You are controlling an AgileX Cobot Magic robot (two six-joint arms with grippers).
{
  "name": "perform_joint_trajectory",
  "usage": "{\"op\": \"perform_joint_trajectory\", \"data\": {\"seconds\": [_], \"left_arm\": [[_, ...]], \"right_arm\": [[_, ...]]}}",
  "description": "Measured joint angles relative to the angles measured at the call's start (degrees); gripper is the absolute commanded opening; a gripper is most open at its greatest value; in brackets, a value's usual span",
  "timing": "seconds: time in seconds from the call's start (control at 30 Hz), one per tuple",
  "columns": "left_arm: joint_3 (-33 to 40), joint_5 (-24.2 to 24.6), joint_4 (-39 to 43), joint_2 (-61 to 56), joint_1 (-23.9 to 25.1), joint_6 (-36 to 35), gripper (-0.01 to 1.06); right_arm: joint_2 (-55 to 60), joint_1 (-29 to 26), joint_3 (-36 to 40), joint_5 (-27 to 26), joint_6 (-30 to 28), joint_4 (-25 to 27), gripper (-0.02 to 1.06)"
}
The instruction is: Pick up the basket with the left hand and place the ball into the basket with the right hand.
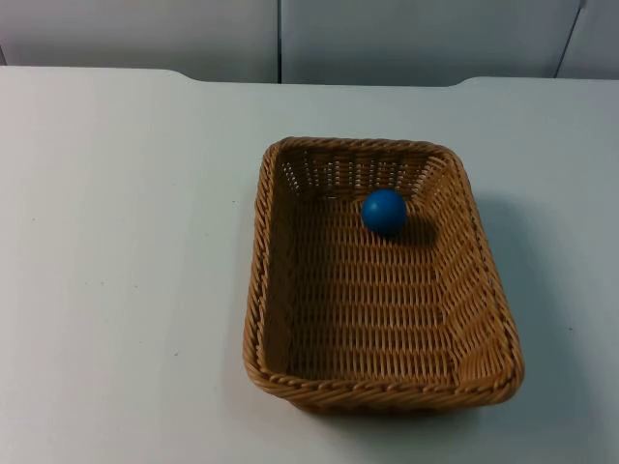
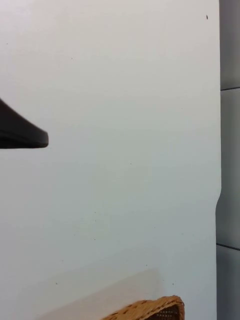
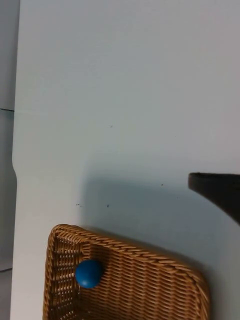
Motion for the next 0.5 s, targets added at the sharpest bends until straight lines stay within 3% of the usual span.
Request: {"op": "perform_joint_trajectory", "data": {"seconds": [0.5], "left_arm": [[0.00,0.00,3.16,0.00,0.00,0.85,1.05]], "right_arm": [[0.00,0.00,0.00,-0.05,0.00,0.00,1.05]]}}
